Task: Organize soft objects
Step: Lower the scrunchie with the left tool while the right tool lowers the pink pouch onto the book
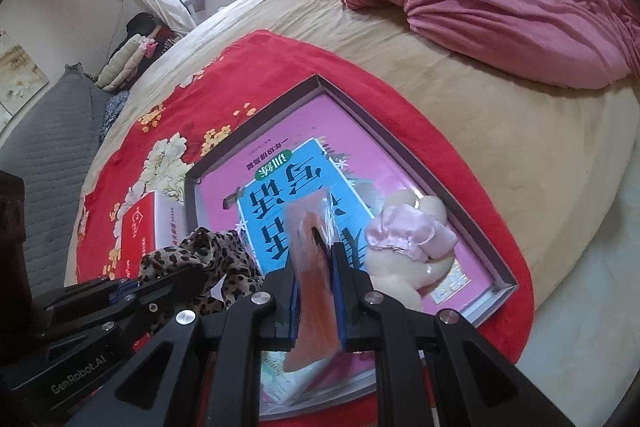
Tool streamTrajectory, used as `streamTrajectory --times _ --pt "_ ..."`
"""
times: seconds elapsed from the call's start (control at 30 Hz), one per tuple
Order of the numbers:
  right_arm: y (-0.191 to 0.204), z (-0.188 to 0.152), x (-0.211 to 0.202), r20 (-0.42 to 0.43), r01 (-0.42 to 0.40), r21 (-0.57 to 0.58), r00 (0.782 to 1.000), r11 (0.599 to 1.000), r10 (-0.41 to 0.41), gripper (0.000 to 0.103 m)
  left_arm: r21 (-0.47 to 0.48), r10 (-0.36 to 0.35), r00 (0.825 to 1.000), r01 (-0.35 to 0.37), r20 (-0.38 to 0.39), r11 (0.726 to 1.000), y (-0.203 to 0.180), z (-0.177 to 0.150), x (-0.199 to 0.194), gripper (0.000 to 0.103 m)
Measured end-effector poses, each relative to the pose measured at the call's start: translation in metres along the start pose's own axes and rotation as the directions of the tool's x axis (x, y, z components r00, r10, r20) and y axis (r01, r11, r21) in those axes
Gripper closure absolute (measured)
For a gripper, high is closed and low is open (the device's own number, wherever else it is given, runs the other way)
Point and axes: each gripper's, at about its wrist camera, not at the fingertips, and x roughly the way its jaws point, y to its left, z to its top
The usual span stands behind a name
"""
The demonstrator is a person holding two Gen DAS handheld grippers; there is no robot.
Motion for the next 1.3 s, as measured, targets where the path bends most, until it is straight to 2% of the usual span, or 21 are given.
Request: streamTrajectory --times 0.23,0.57,0.9,1.1,1.3 --pt "-0.010 0.003 0.003 -0.004 0.069 -0.006 0.998 0.998 -0.069 0.083 0.003 0.000 1.000 0.000 -0.021 1.000 -0.002 0.003 0.012 0.096" --pt "-0.024 0.003 0.003 -0.017 0.134 -0.002 0.991 0.991 -0.134 0.069 0.000 0.009 0.999 -0.009 -0.041 1.000 0.000 0.005 0.027 0.096" --pt "-0.018 0.007 -0.006 0.002 0.160 -0.056 0.987 0.986 -0.160 0.067 0.016 0.005 0.999 -0.004 -0.047 1.000 -0.006 0.009 0.032 0.095" --pt "-0.020 0.006 -0.007 -0.001 0.165 -0.041 0.986 0.985 -0.165 0.067 0.014 0.008 0.999 -0.007 -0.053 1.000 -0.006 0.009 0.033 0.093" --pt "-0.021 0.006 -0.007 -0.004 0.166 -0.041 0.986 0.985 -0.166 0.067 0.021 0.005 0.998 -0.004 -0.059 1.000 -0.008 0.008 0.031 0.084"
